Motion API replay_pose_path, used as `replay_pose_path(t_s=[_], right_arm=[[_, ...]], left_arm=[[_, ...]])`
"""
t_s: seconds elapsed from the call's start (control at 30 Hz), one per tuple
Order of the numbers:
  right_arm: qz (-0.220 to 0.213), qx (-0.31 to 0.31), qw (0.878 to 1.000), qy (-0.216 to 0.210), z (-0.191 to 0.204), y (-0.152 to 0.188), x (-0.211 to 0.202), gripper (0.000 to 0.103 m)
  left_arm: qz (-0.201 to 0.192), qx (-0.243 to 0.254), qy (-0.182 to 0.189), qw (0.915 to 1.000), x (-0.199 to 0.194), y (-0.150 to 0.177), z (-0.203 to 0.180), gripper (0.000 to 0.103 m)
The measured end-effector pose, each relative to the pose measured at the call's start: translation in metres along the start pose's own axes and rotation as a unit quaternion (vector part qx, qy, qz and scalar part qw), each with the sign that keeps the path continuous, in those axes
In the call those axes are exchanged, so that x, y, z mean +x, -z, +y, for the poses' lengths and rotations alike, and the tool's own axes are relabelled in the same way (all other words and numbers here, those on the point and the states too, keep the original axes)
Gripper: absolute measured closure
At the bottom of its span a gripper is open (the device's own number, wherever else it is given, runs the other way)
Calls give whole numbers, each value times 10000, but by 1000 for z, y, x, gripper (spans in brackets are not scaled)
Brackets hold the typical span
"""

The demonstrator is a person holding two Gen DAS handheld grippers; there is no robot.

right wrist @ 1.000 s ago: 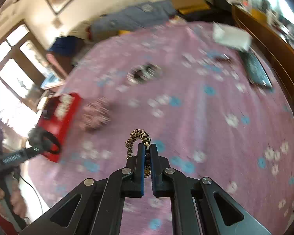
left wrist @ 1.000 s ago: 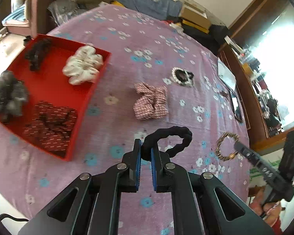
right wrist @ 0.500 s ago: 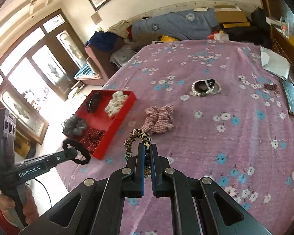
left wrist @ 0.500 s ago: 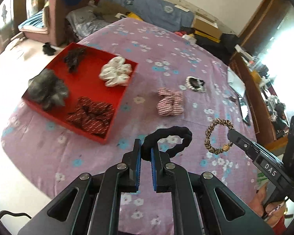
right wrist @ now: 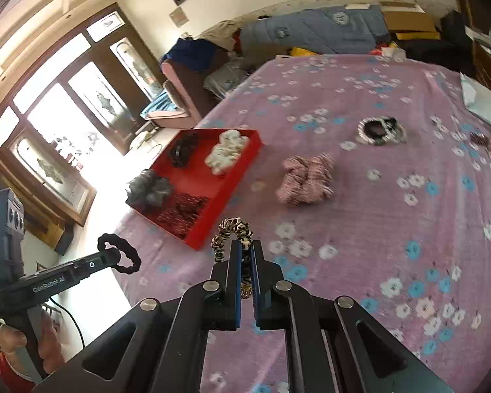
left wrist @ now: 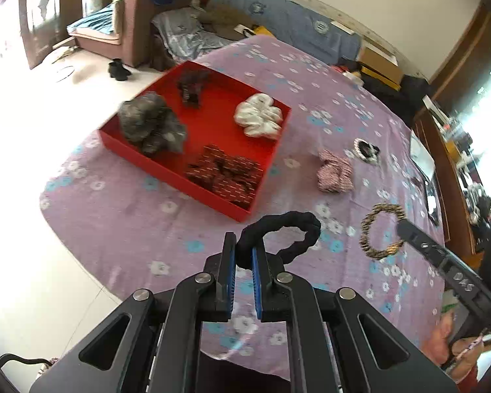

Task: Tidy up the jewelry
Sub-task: 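Lift both hair ties and carry them over the red tray, then lower both hair ties into the red tray and open both tools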

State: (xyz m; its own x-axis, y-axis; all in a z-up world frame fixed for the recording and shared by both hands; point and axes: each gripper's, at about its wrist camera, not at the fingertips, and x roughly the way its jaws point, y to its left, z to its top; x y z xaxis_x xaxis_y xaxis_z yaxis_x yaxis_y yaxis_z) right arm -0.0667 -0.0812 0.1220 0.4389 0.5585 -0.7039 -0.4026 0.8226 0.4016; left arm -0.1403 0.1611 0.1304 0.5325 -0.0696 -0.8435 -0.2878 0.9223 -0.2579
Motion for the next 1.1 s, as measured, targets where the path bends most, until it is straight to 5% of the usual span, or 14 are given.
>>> replay_pose_path(t_s=[0.23, 0.57, 0.83, 1.1], right_arm=[[-50, -239, 9997, 25, 25, -16, 10, 97], [-109, -197, 9993, 298, 51, -55, 43, 97], [244, -183, 9989, 342, 78, -77, 111, 96], [489, -33, 9981, 364, 94, -112, 182, 96]], left_arm=[[-38, -61, 16, 10000, 8, -23, 23, 94], [-170, 150, -174, 9996, 35, -123, 70, 94], [325, 156, -307, 9989, 104, -181, 102, 94], [654, 331, -622, 9954, 150, -205, 119, 94]])
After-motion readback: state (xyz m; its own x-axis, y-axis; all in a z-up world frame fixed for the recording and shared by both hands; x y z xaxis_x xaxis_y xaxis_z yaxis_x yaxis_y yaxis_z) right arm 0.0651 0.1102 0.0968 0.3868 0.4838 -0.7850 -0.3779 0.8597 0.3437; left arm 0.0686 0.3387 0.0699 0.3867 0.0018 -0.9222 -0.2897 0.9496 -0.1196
